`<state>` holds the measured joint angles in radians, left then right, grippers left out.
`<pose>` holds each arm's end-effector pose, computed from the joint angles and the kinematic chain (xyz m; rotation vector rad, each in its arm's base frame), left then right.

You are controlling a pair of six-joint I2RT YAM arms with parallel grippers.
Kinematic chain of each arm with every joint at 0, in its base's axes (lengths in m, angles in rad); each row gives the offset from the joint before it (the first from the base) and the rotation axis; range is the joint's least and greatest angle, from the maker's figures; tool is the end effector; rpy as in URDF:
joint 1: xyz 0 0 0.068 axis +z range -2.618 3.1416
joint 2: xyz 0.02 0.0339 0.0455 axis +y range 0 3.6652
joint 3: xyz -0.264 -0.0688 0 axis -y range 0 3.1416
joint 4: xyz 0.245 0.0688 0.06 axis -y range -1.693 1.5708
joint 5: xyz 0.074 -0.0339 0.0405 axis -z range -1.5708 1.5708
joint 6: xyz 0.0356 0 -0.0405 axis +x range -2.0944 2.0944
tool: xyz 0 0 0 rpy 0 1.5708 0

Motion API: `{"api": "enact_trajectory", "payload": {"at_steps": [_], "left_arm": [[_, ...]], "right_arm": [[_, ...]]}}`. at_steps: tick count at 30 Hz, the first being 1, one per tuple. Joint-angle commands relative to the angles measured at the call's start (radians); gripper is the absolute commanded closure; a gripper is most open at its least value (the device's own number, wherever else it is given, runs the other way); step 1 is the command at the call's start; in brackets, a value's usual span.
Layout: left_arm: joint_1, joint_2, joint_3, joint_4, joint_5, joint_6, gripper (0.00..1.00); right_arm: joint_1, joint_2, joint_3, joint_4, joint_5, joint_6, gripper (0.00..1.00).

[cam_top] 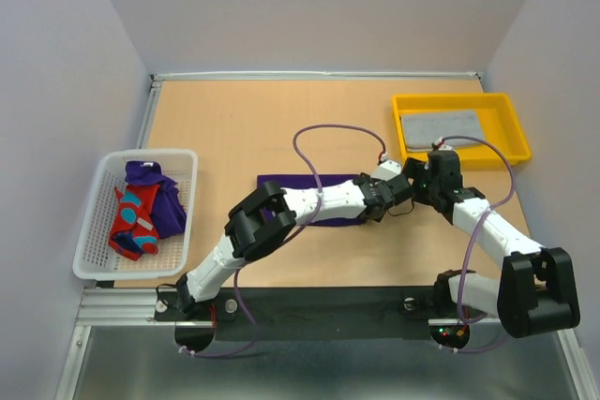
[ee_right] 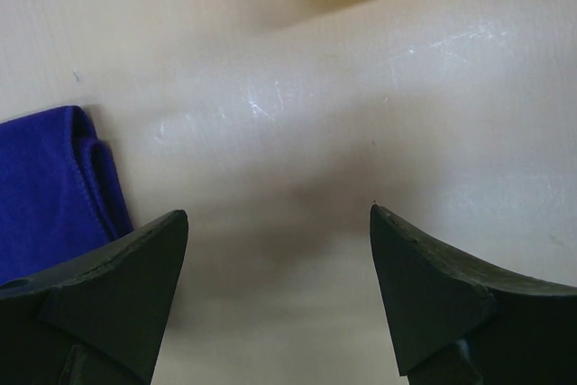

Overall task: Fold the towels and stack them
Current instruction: Neatly place the folded towel into the bin

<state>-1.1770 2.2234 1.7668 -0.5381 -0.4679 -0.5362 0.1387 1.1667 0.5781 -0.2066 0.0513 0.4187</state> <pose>0.2006 -0.4411 0.1804 0.5993 2.3479 -0.1638 0.2280 0.0300 0.1919 0.3560 2.3477 0.2083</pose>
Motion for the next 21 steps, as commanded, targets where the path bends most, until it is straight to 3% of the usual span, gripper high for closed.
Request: {"api": "enact_trajectory", "payload": {"at_steps": [1,9,10,15,21], "left_arm": [[-0.039,0.01,0.0,-0.016,-0.034,-0.021,0.42],[-0.046,0.016,-0.069,-0.007,-0.025,-0.057,0.46],[-0.046,0.012,-0.081,-0.005,-0.029,-0.059,0.57],[-0.046,-0.056,-0.133,0.035,-0.032,-0.056,0.87],[-0.036,-0.151,-0.194,0.085,0.003,-0.031,0.99]], "right_arm": [[0.001,-0.004,-0.006,0.029,-0.005,0.008,0.13],[0.001,-0.001,-0.017,0.038,-0.044,0.006,0.13],[0.002,0.004,-0.015,0.041,-0.072,0.006,0.13],[0.002,0.022,-0.012,0.056,-0.169,0.026,0.13],[0.001,0.079,-0.004,0.091,-0.283,0.101,0.13]]}}
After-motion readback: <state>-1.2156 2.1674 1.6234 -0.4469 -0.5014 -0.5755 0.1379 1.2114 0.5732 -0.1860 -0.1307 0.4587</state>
